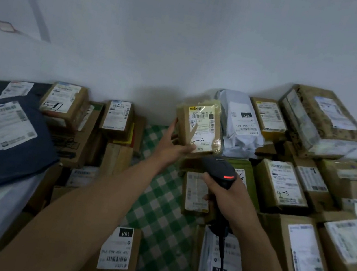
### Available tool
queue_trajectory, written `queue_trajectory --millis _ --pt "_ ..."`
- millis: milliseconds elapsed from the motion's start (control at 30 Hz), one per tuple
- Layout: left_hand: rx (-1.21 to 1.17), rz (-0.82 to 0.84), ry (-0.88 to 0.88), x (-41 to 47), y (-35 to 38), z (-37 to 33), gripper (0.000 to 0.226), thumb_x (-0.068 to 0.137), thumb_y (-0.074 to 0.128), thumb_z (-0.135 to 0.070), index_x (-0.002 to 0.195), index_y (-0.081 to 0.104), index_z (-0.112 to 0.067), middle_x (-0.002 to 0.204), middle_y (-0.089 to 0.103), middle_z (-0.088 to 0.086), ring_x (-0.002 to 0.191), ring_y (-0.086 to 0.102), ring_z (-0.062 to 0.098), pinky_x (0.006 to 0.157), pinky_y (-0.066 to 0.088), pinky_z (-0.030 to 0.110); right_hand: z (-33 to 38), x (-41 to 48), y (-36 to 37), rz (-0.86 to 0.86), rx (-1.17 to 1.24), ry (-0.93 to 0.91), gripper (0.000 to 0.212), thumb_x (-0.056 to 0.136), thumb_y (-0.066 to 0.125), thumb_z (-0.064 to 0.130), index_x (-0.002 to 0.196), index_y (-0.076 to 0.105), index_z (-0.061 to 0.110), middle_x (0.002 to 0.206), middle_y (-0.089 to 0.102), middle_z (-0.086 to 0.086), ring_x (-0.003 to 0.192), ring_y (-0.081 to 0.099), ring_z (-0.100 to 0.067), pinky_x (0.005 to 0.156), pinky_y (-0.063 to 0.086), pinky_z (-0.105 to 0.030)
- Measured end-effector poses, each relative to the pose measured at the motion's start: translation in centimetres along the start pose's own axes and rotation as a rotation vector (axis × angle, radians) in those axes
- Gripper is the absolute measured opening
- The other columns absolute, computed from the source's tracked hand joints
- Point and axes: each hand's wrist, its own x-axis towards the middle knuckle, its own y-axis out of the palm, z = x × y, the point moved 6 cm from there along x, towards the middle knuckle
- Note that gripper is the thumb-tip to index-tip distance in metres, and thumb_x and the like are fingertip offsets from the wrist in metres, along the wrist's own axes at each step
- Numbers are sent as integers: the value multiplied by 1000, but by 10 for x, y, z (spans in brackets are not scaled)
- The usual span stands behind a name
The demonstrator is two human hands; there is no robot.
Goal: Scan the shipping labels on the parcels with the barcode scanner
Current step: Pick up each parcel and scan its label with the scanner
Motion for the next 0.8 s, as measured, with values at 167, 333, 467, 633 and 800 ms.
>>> queue_trajectory --millis 167,333,467,633,800 --pt "-131 -32 30 -50 -8 6 112 72 92 -24 154 24 -57 149 52 6 132 56 25 109 48 56 13 -24 -3 -59 35 -85 32 93 77 32 123 65 30 96 78 2 77 76 -14 76 64 -40" --pt "-214 -84 -7 -126 -32 24 123 52 100 -43 152 30 -58 143 61 2 125 64 23 108 50 55 29 -61 14 -102 98 -141 40 93 78 31 128 61 28 101 76 1 74 76 -11 68 59 -31" --pt "-103 -151 15 -192 -47 31 119 60 97 -41 157 28 -50 135 63 -9 122 63 15 106 52 50 36 -93 36 -30 107 -194 34 94 76 28 125 62 30 101 76 5 77 76 -14 67 58 -29" --pt "-50 -171 68 -245 -55 37 113 76 92 -29 156 18 -60 134 61 -14 117 62 4 103 55 44 34 -131 58 29 38 -231 31 94 76 31 123 65 29 94 76 0 79 74 -14 71 56 -33" --pt "-108 -303 122 -279 -71 37 98 60 84 -77 141 29 -77 136 64 -9 121 64 14 99 57 49 39 -167 68 60 -33 -319 29 94 75 26 121 63 31 99 74 2 77 72 -7 63 53 -19"
